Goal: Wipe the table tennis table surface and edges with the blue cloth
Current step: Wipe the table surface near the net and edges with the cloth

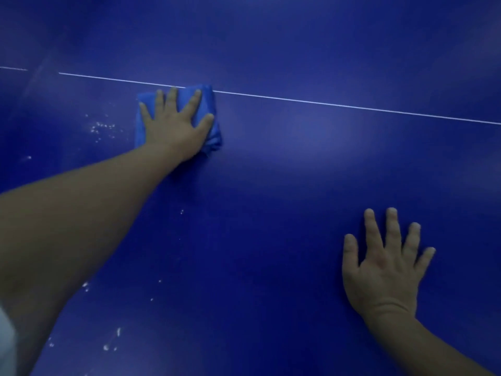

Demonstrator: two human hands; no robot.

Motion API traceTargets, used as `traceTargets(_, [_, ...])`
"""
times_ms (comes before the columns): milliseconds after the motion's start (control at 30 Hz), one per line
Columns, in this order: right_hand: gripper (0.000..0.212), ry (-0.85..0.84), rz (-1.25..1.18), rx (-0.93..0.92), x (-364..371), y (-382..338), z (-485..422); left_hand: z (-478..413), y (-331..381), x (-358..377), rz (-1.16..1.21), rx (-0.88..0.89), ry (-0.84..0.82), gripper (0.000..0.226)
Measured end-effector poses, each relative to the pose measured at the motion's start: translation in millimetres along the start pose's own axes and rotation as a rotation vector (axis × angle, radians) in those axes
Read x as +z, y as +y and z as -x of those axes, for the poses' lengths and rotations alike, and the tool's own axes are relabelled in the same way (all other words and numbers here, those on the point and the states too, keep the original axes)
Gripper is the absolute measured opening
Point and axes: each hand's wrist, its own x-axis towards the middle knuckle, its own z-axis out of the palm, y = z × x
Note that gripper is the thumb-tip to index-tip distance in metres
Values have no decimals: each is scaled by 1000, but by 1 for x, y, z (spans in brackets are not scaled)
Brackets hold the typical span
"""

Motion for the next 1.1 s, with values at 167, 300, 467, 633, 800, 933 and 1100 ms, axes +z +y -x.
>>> traceTargets(167, [75,-4,0,6,0,1,0,58,52,23,-30,583,25,73])
traceTargets(300, [76,12,-12,6,0,1,1,23,36,13,-69,521,22,72])
traceTargets(467, [74,15,8,6,2,0,0,-24,20,0,-9,113,-15,77])
traceTargets(633, [73,16,7,3,5,6,0,134,18,26,-24,703,43,69])
traceTargets(800, [72,29,-1,2,6,4,-2,111,-39,18,-98,593,25,77])
traceTargets(933, [65,31,9,7,6,5,-1,64,-34,8,-17,137,6,80])
traceTargets(1100, [67,39,4,-6,5,6,-2,242,-15,39,18,673,60,67])
